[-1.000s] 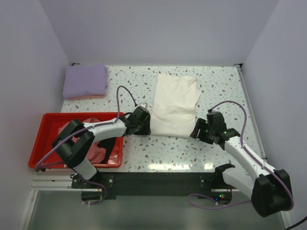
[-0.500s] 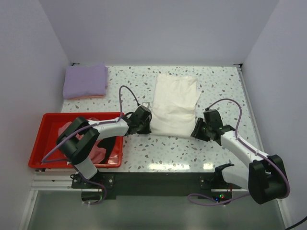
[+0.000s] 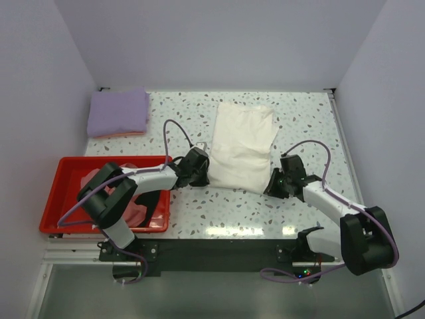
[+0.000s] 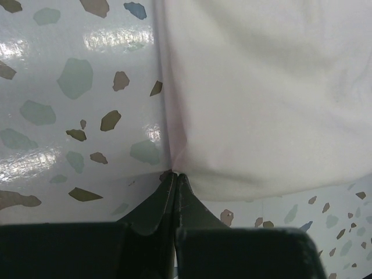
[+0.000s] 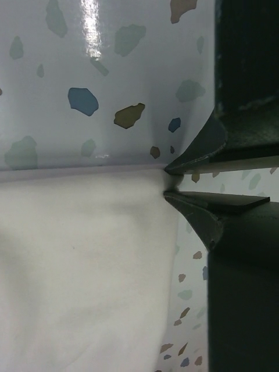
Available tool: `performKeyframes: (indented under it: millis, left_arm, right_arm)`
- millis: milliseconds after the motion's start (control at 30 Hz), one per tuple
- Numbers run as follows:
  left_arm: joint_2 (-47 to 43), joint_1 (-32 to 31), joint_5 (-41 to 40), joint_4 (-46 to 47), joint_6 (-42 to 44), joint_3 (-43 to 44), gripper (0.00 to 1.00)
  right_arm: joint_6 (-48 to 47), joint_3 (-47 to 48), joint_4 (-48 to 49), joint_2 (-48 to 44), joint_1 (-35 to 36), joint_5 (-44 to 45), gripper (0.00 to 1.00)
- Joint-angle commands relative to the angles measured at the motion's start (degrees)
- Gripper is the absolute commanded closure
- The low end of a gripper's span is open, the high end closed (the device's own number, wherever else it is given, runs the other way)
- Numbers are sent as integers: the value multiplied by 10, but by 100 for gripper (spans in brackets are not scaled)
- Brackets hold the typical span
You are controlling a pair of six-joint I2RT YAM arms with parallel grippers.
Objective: Fold and stack the t-shirts
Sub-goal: Fold the tshirt
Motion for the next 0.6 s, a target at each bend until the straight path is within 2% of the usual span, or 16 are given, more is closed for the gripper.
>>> performKeyframes:
  millis: [0, 200, 433, 533, 567]
  left_arm:
    - [0, -5, 16, -5, -10, -27, 100]
    - [-38, -14, 13, -26, -28, -84, 100]
    - [-169, -41, 19, -47, -75, -161, 100]
    - [-215, -73, 11, -94, -99, -160, 100]
    - [-228, -82, 9, -135, -105, -144, 100]
  right_arm:
    - [7, -30, 6, -2, 1, -36, 80]
    - [11, -59, -43, -43, 2, -67, 99]
    - [11, -62, -160, -146, 12, -107, 100]
    - [-2, -44, -221, -162, 17, -177, 100]
    - [-9, -31, -267, -168, 20, -208, 100]
